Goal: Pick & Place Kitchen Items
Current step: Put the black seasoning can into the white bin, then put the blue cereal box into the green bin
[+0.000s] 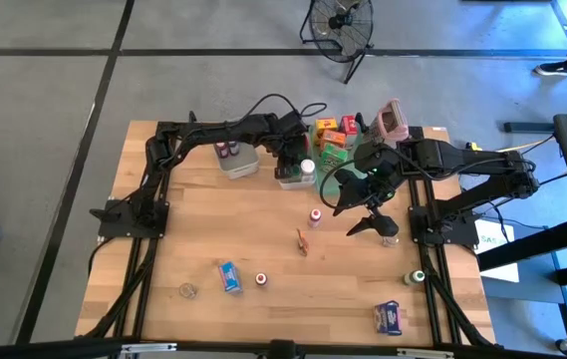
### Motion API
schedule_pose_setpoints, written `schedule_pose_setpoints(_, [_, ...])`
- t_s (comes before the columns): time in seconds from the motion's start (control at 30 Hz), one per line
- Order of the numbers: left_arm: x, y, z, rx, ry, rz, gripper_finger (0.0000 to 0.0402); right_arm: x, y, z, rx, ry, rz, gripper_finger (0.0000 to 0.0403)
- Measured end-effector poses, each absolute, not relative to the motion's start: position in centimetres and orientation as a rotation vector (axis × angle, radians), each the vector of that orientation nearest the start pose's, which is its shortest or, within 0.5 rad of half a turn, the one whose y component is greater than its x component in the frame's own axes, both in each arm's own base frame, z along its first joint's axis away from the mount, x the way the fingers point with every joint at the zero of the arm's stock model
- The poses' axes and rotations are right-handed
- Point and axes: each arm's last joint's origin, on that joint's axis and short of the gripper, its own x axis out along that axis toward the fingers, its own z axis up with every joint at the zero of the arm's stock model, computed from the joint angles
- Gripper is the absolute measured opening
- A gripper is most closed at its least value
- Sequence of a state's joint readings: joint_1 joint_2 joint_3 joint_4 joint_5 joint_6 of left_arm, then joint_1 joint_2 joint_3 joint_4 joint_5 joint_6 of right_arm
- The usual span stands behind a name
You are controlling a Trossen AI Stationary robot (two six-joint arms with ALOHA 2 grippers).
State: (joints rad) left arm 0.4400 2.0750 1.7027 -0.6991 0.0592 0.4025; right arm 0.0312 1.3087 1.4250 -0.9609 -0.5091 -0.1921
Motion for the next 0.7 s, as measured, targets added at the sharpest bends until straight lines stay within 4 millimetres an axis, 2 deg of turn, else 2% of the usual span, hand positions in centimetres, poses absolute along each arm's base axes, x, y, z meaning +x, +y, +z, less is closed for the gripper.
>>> schedule_pose_setpoints(0.3, [40.44,18.82,21.78,0.098,1.060,0.125,0.0189,24.91,2.19,37.69,0.026,0.777,0.584,0.0286])
schedule_pose_setpoints(0.7, [40.47,18.99,22.62,0.125,1.035,0.208,0.0193,24.87,2.18,37.65,0.028,0.784,0.584,0.0286])
